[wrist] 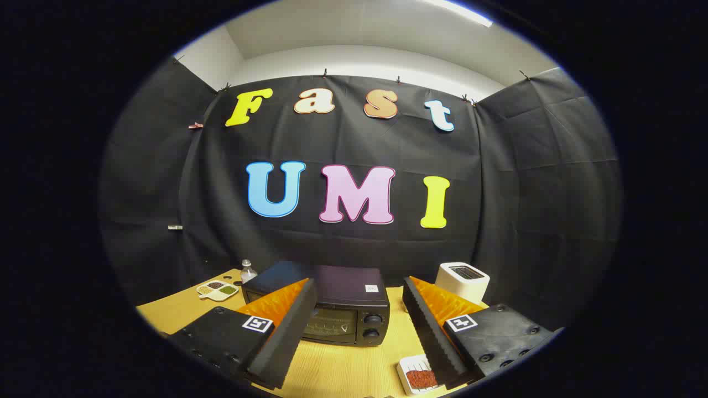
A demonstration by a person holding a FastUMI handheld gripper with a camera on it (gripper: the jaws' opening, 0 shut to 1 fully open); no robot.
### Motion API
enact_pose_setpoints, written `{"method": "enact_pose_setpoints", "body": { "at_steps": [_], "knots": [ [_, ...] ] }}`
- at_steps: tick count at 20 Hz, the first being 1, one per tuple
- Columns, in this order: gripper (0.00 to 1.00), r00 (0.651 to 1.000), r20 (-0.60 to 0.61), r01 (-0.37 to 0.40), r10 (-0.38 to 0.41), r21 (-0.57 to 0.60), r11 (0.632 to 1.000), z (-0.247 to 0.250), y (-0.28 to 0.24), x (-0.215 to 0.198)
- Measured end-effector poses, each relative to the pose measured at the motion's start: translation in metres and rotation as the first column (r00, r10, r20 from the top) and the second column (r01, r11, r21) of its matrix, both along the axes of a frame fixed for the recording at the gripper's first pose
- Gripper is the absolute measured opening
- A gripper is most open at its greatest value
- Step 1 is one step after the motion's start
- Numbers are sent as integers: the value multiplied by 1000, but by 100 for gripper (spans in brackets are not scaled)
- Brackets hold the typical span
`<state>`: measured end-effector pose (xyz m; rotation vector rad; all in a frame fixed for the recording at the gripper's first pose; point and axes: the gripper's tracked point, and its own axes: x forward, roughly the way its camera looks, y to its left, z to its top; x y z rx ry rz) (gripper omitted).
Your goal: Open the toaster oven, put the food inside, and close the toaster oven door.
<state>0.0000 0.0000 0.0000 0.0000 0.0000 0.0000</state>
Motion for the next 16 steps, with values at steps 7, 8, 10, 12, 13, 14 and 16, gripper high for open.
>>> {"method": "enact_pose_setpoints", "body": {
  "at_steps": [7, 8, 10, 12, 13, 14, 16],
  "knots": [
    [97, 1000, -14, -17, 17, -5, 1000, 0, 15, -1],
    [97, 1000, -15, -20, 20, -10, 1000, 1, 17, -1],
    [97, 1000, -13, -25, 25, -23, 999, 2, 23, 0],
    [97, 1000, -18, -26, 26, -23, 999, 0, 27, 3],
    [97, 999, -21, -25, 25, -18, 1000, -2, 30, 3],
    [97, 999, -24, -23, 22, -14, 1000, -2, 32, 4],
    [97, 999, -37, -18, 18, -12, 1000, -6, 37, 7]
  ]
}}
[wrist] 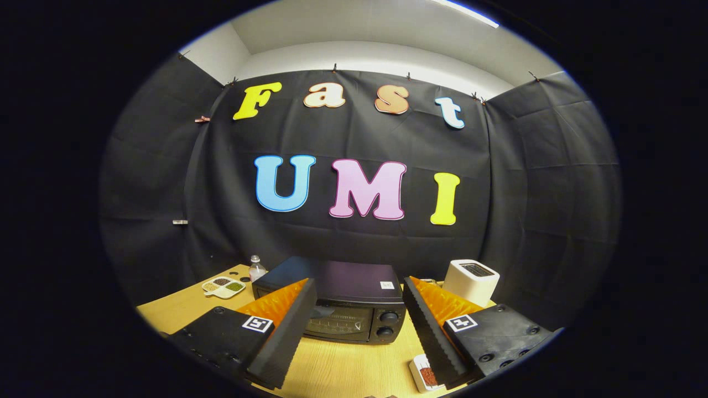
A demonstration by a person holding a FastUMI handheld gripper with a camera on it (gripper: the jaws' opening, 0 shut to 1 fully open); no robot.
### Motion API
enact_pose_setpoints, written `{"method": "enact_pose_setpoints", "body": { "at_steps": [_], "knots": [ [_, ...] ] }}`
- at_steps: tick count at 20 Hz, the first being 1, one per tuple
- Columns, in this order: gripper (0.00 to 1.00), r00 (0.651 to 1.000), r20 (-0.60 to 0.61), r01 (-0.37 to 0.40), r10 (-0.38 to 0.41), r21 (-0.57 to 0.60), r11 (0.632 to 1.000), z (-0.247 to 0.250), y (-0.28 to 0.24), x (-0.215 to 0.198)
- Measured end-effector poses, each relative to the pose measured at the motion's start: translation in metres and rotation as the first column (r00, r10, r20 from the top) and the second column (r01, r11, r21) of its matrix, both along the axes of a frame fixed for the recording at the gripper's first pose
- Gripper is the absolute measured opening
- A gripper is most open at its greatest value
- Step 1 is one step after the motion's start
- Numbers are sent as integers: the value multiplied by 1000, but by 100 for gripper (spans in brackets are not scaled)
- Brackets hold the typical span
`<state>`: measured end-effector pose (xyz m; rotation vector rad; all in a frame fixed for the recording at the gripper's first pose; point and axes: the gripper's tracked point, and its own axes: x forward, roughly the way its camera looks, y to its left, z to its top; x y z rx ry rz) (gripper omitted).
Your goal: Open the toaster oven, put the food inside, and close the toaster oven door.
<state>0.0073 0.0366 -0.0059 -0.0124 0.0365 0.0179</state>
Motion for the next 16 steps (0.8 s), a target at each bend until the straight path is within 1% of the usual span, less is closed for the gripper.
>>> {"method": "enact_pose_setpoints", "body": {
  "at_steps": [4, 8, 10, 16],
  "knots": [
    [97, 1000, -23, 5, -5, -3, 1000, -5, 8, 8],
    [97, 999, -49, 20, -20, 2, 1000, -15, 17, 24],
    [97, 996, -81, 40, -41, -8, 999, -26, 19, 37],
    [97, 984, -171, 48, -41, 36, 998, -57, 50, 82]
  ]
}}
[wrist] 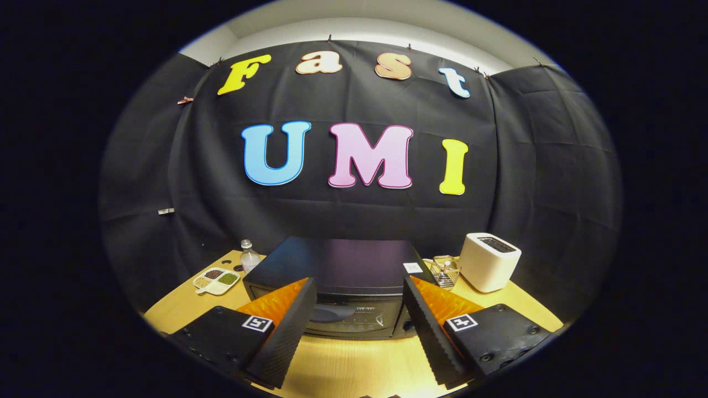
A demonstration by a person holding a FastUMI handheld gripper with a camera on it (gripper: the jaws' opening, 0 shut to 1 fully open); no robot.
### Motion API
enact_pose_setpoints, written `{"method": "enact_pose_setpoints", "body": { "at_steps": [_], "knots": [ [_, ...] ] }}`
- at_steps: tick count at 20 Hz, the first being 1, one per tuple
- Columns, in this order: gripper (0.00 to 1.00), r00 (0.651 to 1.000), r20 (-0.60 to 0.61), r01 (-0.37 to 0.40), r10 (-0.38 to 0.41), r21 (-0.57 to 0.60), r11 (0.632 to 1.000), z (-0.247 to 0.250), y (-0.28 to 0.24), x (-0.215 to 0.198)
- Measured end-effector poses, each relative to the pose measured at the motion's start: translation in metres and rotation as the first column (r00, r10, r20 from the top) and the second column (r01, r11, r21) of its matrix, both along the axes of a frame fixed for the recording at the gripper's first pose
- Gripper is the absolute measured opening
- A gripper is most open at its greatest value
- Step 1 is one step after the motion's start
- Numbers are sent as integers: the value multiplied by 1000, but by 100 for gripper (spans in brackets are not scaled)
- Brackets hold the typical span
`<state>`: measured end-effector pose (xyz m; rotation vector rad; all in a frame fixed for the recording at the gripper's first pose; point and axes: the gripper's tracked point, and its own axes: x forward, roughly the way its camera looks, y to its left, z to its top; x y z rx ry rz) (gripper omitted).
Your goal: Open the toaster oven, put the food inside, and close the toaster oven door.
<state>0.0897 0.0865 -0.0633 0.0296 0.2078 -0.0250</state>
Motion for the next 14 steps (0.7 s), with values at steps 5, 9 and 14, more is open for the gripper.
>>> {"method": "enact_pose_setpoints", "body": {
  "at_steps": [5, 9, 14],
  "knots": [
    [98, 999, -41, 1, -1, -15, 1000, -30, 26, 33],
    [98, 997, -80, 19, -19, 10, 1000, -54, 36, 50],
    [98, 987, -161, 18, -16, 11, 1000, -85, 52, 53]
  ]
}}
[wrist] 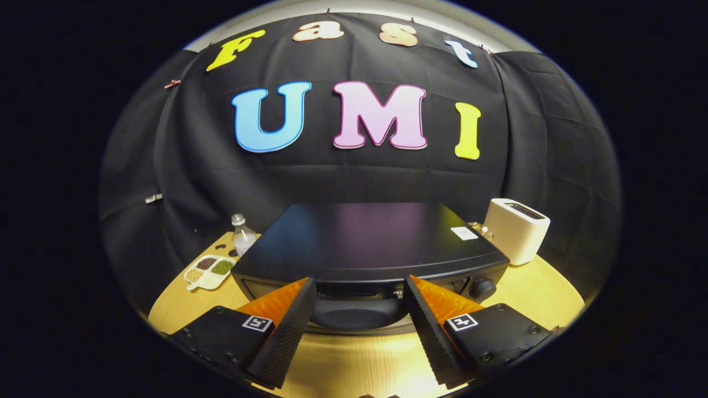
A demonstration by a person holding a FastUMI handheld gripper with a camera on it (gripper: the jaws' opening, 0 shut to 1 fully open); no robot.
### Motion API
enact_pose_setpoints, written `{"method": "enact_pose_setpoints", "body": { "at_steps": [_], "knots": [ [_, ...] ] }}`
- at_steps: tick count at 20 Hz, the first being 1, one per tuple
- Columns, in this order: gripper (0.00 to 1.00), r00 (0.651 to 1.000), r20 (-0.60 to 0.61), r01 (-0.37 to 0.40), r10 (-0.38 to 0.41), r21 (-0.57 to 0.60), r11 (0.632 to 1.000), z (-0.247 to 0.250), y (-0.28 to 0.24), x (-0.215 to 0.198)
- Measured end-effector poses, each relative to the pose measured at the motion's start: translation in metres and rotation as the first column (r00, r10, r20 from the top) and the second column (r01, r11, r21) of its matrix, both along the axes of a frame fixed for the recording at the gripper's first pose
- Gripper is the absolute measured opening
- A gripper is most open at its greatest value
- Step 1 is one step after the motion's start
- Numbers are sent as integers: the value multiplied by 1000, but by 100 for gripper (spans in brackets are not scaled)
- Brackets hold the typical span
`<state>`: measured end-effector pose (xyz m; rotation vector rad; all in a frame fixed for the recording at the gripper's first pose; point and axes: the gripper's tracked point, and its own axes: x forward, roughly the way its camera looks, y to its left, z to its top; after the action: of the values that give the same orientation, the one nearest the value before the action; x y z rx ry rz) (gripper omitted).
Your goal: Open the toaster oven, put the food inside, and close the toaster oven door.
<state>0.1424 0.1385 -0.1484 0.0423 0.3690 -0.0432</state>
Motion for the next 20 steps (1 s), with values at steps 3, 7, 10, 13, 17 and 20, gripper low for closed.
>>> {"method": "enact_pose_setpoints", "body": {
  "at_steps": [3, 7, 10, 13, 17, 20],
  "knots": [
    [97, 1000, 1, 3, -3, 10, 1000, 0, 0, 5],
    [96, 1000, 3, -16, 16, 8, 1000, -3, 3, 1],
    [96, 1000, 3, -23, 23, 9, 1000, -6, 4, -14],
    [96, 999, -10, -35, 35, 16, 999, -13, 5, -37],
    [96, 997, -46, -55, 55, 13, 998, -29, 6, -69],
    [96, 993, -87, -80, 81, 11, 997, -47, 7, -96]
  ]
}}
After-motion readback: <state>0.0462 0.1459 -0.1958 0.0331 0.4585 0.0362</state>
